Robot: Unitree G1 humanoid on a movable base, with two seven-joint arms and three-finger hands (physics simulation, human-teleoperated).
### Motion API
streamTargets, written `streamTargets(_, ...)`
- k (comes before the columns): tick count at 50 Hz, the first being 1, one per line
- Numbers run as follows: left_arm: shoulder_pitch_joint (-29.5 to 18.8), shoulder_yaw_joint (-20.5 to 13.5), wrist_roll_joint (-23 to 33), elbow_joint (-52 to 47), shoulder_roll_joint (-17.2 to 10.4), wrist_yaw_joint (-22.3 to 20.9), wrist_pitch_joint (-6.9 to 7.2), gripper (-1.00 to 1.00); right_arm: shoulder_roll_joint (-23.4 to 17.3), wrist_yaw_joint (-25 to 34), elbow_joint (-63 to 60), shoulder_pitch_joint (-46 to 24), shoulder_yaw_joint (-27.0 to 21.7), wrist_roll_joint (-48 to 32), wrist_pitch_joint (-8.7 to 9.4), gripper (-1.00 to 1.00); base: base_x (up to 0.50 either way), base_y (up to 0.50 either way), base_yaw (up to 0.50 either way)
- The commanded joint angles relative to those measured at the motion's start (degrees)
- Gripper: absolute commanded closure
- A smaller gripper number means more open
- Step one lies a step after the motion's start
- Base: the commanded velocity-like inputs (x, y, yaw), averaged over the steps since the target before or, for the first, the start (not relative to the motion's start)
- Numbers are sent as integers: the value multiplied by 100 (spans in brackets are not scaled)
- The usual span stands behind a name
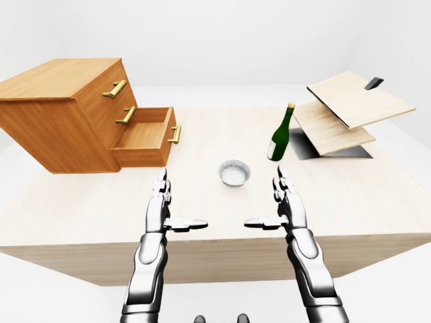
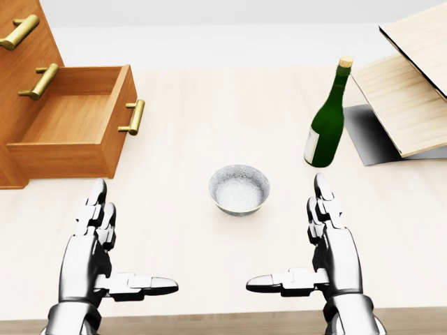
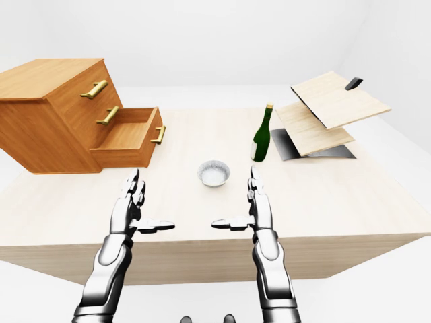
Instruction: Put the bowl on top of the cabinet.
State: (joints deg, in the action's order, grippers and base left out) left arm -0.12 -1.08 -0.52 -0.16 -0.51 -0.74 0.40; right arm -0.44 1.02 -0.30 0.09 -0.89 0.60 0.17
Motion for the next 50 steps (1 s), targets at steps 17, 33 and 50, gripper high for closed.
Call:
streamTargets(17,229,-201,-147,-1233,-92,-200,460,-100,-95,224,-53,1,-192,114,60,-100,0,0,0)
streamTargets(33,176,-1038,-537,-3961,-257,-408,460,-100,-94,229,-78,-13,-189,108,94,-100,0,0,0)
streamTargets(50,-279,-2258,-1288,-5369,-688,-292,460,-100,-77,234,-129,40,-156,94,92,-100,0,0,0)
